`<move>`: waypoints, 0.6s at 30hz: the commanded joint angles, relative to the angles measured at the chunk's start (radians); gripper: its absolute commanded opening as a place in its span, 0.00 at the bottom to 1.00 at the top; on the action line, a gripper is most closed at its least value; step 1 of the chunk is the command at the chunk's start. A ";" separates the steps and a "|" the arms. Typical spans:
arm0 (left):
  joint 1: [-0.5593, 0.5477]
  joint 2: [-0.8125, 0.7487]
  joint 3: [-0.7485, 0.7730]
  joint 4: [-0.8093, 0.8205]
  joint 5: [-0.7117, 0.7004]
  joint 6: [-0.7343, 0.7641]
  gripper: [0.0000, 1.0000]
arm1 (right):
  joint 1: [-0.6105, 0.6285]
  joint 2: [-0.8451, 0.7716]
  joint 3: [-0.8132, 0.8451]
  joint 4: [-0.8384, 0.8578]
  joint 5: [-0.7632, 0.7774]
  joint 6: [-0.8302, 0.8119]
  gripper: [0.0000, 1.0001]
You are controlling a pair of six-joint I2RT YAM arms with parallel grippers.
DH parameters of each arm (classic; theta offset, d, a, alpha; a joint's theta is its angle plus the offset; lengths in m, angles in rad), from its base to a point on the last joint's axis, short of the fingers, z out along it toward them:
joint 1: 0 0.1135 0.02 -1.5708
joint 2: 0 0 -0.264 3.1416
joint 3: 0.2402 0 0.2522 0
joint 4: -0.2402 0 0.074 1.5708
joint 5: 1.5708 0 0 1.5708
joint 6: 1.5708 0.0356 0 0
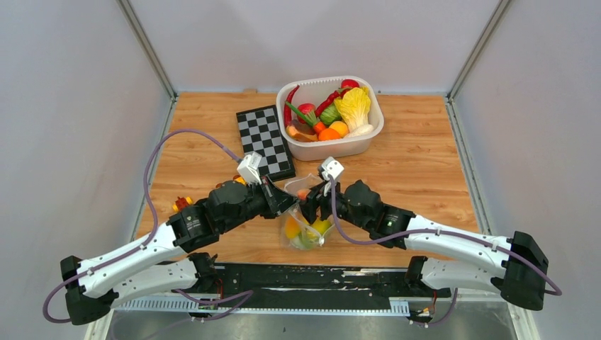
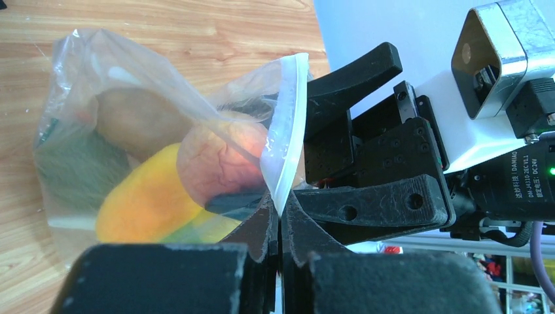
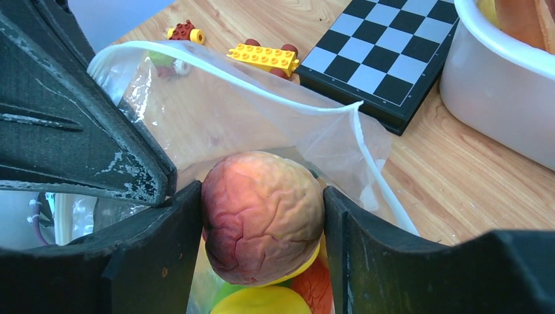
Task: Place the food in the zip-top bag and seal the zipper
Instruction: Place the fake fruit in the zipper food storage bag.
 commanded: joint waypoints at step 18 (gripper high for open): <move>0.001 -0.073 -0.077 0.068 -0.118 -0.061 0.00 | -0.054 -0.191 0.032 -0.059 -0.184 0.112 0.83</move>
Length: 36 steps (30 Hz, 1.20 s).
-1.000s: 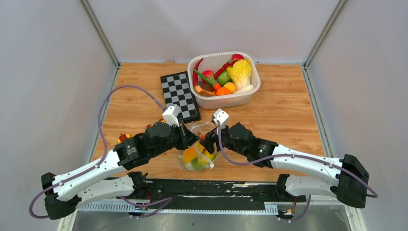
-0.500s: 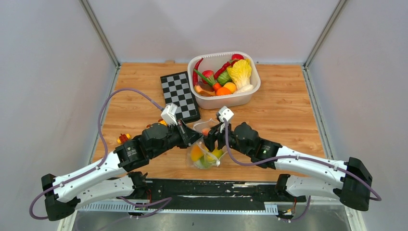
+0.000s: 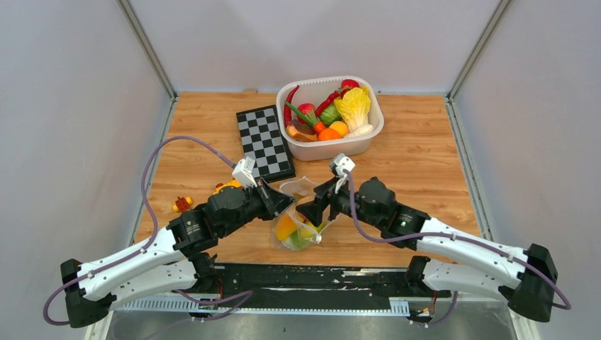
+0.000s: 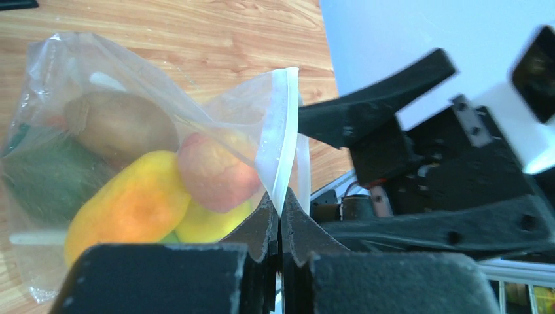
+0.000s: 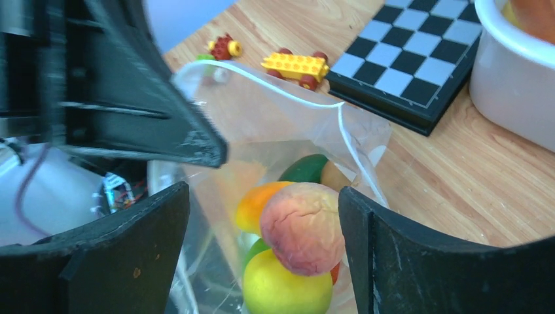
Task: Place the food in the zip-top bag and seal the zipper
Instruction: Place the fake fruit in the zipper food storage bag, then adjust the zipper food storage bag at the center of the board.
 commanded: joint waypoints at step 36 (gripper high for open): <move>0.007 -0.028 -0.004 -0.028 -0.113 0.053 0.03 | -0.008 -0.221 -0.127 -0.174 0.187 0.347 0.06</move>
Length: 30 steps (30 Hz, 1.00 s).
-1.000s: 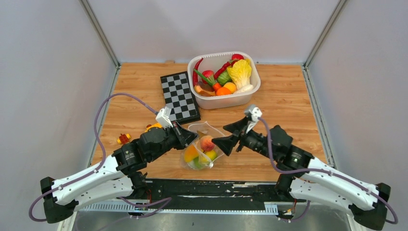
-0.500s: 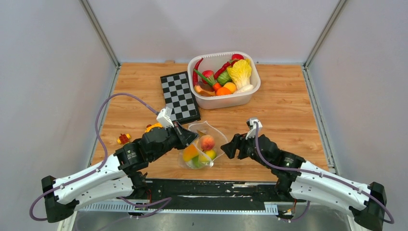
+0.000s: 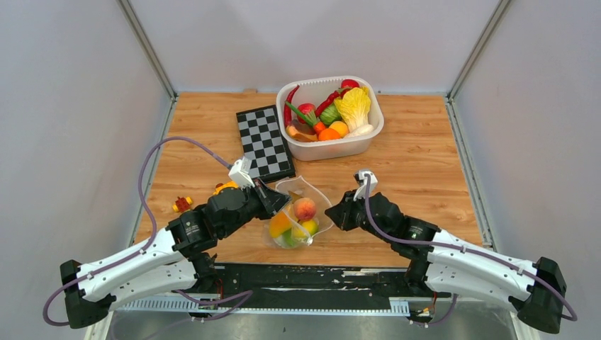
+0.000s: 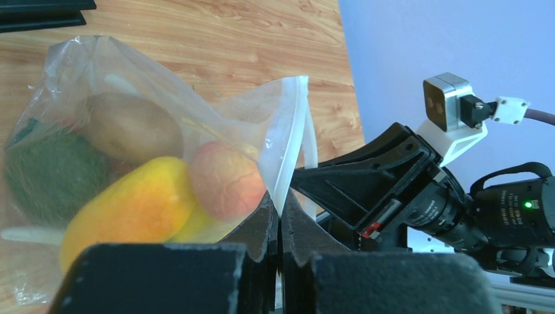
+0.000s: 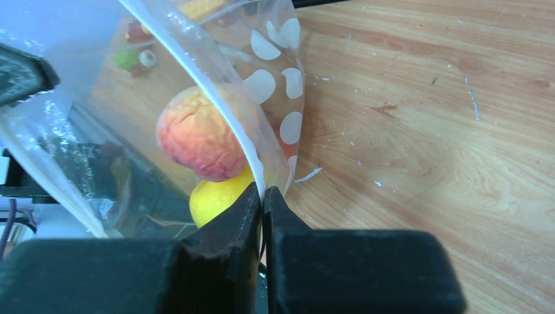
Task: Place the food in the zip-top bag and seal the zipper
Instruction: Adjust the zipper food storage bag at the center of the board.
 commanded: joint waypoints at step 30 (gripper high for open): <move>-0.054 0.023 0.169 -0.159 0.302 0.613 0.92 | -0.013 -0.037 0.068 0.065 0.026 0.065 0.00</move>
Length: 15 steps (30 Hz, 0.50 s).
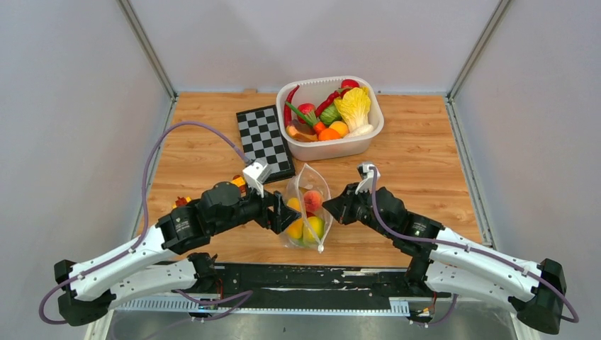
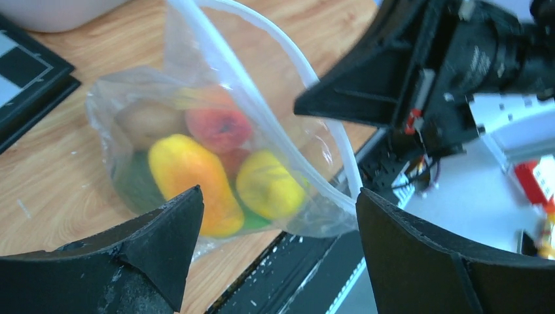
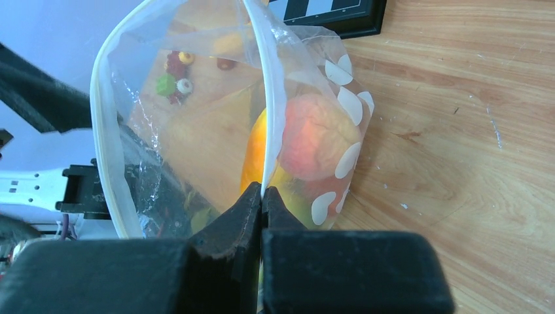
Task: Place the food in the zip-top bag and seal the zipper
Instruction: Adjust the zipper food storage bag at the center of the board.
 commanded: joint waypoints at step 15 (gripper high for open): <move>-0.543 0.035 -0.088 0.201 -0.529 0.118 0.88 | -0.005 -0.076 -0.025 0.024 0.098 0.092 0.00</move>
